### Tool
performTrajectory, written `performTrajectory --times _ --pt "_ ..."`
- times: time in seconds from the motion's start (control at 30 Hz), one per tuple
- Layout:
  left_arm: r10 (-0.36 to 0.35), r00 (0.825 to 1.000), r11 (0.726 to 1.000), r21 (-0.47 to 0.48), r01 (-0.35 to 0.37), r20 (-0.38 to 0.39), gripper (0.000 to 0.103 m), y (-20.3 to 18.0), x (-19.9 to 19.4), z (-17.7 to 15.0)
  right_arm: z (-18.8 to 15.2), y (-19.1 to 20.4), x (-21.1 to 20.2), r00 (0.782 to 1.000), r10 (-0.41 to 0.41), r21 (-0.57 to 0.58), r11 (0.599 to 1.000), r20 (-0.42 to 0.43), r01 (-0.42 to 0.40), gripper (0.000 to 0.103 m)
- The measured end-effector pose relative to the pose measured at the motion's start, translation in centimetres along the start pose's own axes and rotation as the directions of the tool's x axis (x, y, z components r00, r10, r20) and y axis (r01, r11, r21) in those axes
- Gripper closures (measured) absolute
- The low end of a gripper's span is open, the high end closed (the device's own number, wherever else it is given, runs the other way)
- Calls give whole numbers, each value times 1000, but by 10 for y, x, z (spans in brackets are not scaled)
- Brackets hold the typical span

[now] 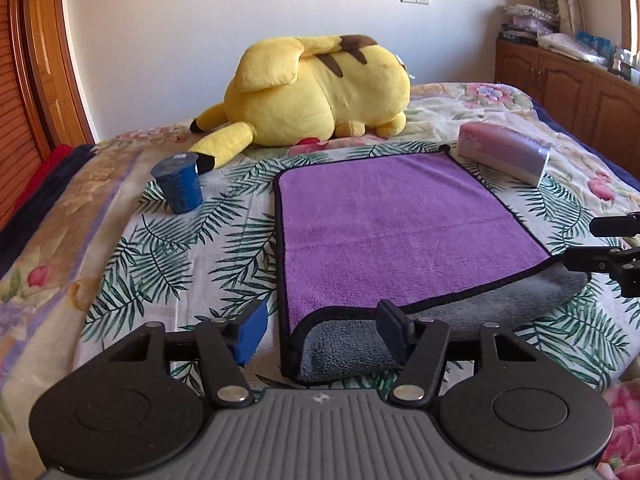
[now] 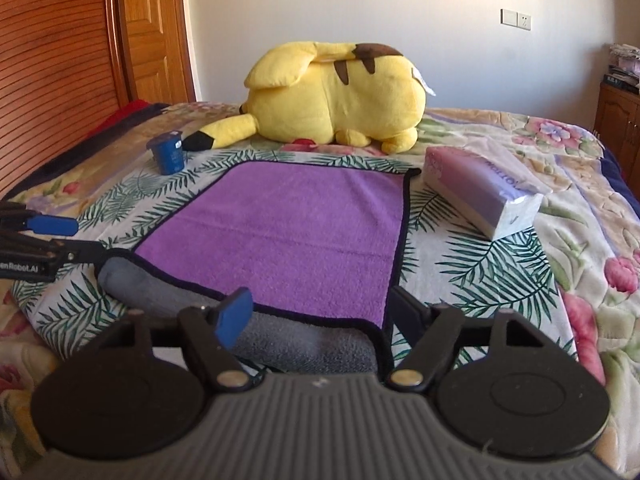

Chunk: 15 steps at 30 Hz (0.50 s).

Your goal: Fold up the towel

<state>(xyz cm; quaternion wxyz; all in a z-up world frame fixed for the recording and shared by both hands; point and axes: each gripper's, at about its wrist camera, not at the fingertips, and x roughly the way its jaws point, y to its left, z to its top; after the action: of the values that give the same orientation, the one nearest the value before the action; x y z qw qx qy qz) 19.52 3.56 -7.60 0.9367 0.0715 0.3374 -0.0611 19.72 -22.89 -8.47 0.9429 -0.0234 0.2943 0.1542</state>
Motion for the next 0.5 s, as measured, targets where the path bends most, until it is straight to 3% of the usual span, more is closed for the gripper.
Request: performTrajectory --times 0.5 --pt "-30 996 999 -33 27 -81 78 15 36 -7 -2 -14 24 998 7 29 1000 -61 -5 28"
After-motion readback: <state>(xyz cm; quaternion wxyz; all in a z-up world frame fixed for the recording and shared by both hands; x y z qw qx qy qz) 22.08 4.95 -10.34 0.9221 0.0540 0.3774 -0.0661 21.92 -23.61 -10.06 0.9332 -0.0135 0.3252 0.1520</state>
